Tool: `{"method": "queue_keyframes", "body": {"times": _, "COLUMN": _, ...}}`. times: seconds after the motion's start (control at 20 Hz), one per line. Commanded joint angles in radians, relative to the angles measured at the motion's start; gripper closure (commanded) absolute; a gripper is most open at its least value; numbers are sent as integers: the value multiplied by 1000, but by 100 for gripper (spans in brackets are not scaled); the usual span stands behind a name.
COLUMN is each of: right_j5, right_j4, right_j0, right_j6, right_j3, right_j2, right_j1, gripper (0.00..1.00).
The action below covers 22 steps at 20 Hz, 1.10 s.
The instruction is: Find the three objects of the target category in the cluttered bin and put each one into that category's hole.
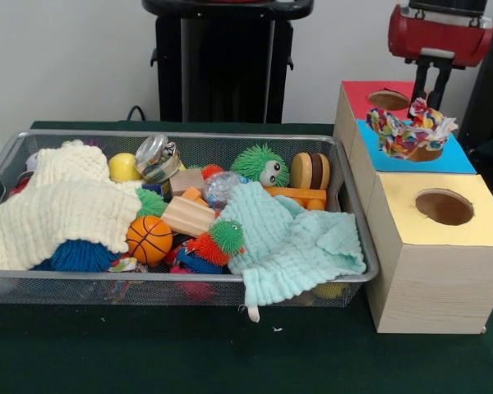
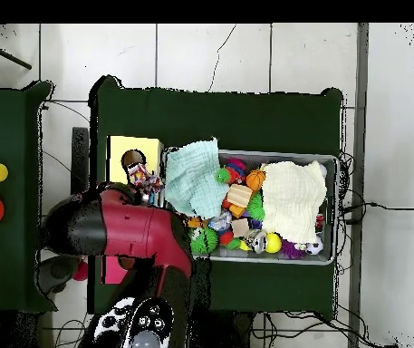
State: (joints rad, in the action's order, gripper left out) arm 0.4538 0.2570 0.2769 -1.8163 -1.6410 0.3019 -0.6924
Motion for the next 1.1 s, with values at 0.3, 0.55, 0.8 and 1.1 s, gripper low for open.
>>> {"method": "queue_keyframes", "body": {"times": 0.3, "right_j5": -18, "right_j4": 44, "right_j0": 10, "right_j6": -281, "right_j3": 44, "right_j2": 0, "right_j1": 79, "gripper": 100}}
{"method": "queue_keyframes", "body": {"times": 0.55, "right_j5": -22, "right_j4": 44, "right_j0": 15, "right_j6": -282, "right_j3": 58, "right_j2": 9, "right_j1": 86, "gripper": 100}}
{"method": "queue_keyframes", "body": {"times": 0.8, "right_j5": 19, "right_j4": 49, "right_j0": 28, "right_j6": -288, "right_j3": 96, "right_j2": 27, "right_j1": 90, "gripper": 100}}
{"method": "queue_keyframes", "body": {"times": 1.1, "right_j5": 107, "right_j4": 57, "right_j0": 53, "right_j6": -306, "right_j3": 162, "right_j2": 61, "right_j1": 91, "gripper": 100}}
